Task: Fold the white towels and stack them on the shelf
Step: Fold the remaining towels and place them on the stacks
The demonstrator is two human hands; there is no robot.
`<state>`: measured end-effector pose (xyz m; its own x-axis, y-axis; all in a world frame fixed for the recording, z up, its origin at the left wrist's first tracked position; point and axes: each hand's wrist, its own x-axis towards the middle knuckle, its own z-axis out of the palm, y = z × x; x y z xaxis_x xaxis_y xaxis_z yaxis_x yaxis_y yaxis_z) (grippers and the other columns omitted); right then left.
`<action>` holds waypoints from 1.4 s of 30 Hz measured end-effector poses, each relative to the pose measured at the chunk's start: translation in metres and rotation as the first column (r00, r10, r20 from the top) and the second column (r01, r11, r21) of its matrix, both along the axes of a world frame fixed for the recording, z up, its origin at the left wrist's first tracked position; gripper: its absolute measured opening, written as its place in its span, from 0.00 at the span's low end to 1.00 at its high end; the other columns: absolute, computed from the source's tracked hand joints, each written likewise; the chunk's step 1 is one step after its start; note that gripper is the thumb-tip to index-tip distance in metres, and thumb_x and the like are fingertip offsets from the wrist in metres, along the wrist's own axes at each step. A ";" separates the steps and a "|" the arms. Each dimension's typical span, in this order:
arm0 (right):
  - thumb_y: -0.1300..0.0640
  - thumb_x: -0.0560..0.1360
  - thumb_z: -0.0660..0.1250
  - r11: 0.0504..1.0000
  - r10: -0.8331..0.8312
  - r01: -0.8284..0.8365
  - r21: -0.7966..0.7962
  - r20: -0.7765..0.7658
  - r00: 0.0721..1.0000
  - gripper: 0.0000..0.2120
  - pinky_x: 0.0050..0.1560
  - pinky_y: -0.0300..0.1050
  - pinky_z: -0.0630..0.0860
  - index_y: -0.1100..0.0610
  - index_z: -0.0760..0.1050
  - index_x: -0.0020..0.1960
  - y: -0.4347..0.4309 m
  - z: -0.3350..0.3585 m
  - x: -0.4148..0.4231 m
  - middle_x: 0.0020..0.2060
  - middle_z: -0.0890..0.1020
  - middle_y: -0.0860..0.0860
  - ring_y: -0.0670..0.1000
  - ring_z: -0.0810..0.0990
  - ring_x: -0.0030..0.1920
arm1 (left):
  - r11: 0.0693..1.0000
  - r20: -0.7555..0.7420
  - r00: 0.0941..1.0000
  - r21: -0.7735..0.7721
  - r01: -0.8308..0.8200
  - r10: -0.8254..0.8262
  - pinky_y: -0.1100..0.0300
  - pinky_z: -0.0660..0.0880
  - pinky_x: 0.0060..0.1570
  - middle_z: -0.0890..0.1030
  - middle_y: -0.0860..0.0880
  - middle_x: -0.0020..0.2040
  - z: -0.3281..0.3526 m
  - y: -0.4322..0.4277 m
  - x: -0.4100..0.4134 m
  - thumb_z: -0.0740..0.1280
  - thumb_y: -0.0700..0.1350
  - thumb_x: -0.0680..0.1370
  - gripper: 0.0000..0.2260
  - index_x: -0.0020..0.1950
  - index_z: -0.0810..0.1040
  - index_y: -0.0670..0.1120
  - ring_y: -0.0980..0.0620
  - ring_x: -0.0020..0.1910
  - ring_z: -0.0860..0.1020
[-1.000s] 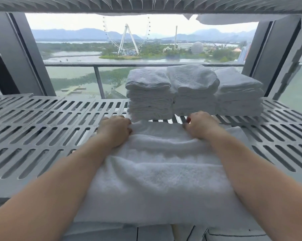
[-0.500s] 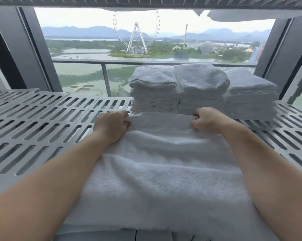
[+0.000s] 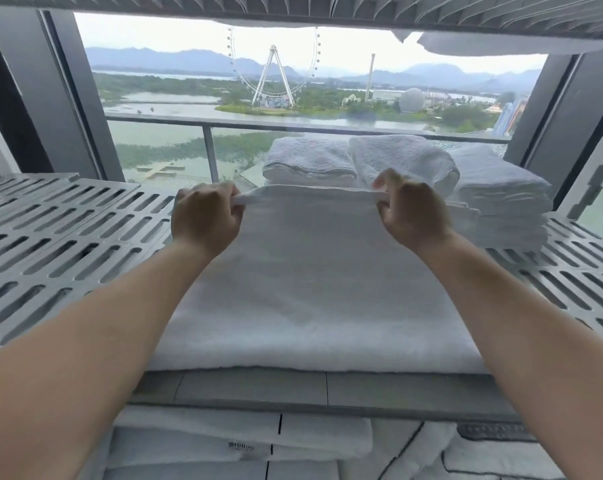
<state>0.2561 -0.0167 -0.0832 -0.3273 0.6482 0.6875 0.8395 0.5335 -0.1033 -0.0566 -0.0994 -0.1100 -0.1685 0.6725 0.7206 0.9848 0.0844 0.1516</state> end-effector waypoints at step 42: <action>0.73 0.69 0.63 0.954 -0.289 0.296 0.051 -0.113 0.951 0.17 0.55 0.55 0.70 0.60 0.83 0.52 -0.166 -0.073 0.055 0.45 0.82 0.59 0.62 0.77 0.50 | 0.962 -0.032 0.969 -0.134 0.237 -0.243 0.49 0.71 0.57 0.84 0.46 0.51 -0.039 -0.158 0.085 0.67 0.43 0.77 0.06 0.52 0.81 0.47 0.42 0.52 0.80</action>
